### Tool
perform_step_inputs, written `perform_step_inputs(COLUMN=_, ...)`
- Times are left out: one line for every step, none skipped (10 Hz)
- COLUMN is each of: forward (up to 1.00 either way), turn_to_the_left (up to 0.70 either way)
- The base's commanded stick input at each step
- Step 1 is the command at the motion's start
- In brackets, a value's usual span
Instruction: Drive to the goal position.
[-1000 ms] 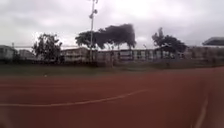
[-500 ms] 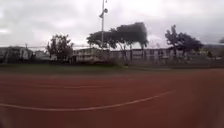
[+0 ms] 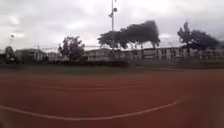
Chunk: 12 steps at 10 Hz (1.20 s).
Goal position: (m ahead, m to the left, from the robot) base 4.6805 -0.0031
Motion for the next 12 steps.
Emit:
perform_step_inputs(forward=0.70, turn_to_the_left=0.00)
perform_step_inputs(forward=0.70, turn_to_the_left=0.00)
perform_step_inputs(forward=0.70, turn_to_the_left=0.00)
perform_step_inputs(forward=0.70, turn_to_the_left=0.00)
perform_step_inputs(forward=0.70, turn_to_the_left=0.00)
perform_step_inputs(forward=0.70, turn_to_the_left=0.00)
perform_step_inputs(forward=0.70, turn_to_the_left=0.00)
perform_step_inputs(forward=0.70, turn_to_the_left=-0.32)
perform_step_inputs(forward=0.70, turn_to_the_left=-0.34)
perform_step_inputs(forward=0.70, turn_to_the_left=-0.33)
perform_step_inputs(forward=0.70, turn_to_the_left=-0.34)
perform_step_inputs(forward=0.70, turn_to_the_left=-0.34)
